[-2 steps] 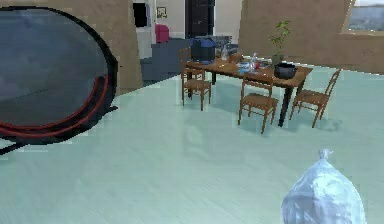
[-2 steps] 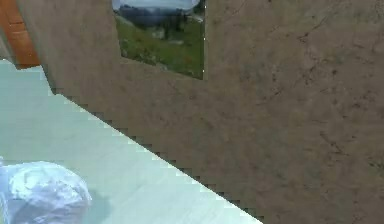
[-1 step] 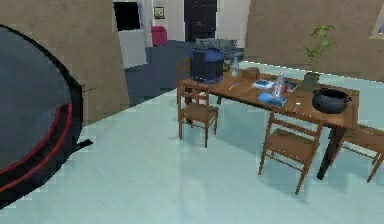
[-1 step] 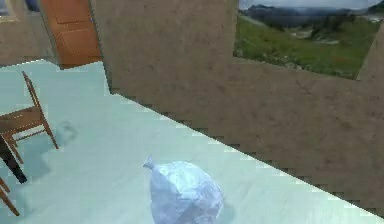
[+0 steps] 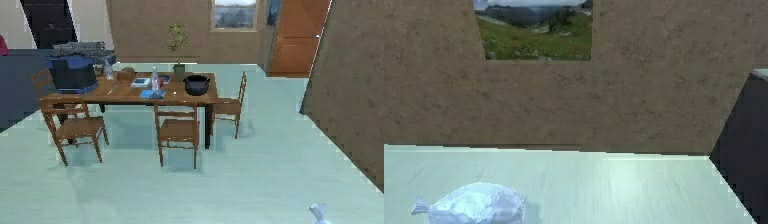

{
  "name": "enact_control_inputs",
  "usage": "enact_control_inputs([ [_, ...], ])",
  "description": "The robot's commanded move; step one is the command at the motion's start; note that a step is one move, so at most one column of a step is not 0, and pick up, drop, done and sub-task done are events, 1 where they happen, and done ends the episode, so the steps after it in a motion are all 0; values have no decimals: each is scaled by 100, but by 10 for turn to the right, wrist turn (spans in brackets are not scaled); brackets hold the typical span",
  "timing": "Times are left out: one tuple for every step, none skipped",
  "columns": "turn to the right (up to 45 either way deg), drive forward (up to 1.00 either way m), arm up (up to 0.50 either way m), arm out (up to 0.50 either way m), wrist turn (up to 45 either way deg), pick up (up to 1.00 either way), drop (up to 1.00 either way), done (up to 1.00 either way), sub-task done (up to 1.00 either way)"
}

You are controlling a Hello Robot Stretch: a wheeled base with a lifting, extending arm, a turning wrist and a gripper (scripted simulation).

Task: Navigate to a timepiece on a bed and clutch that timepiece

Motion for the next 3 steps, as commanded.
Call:
enact_control_inputs([
  [0,85,0,0,0,0,0,0,0],
  [420,0,0,0,0,0,0,0,0],
  [0,100,0,0,0,0,0,0,0],
])
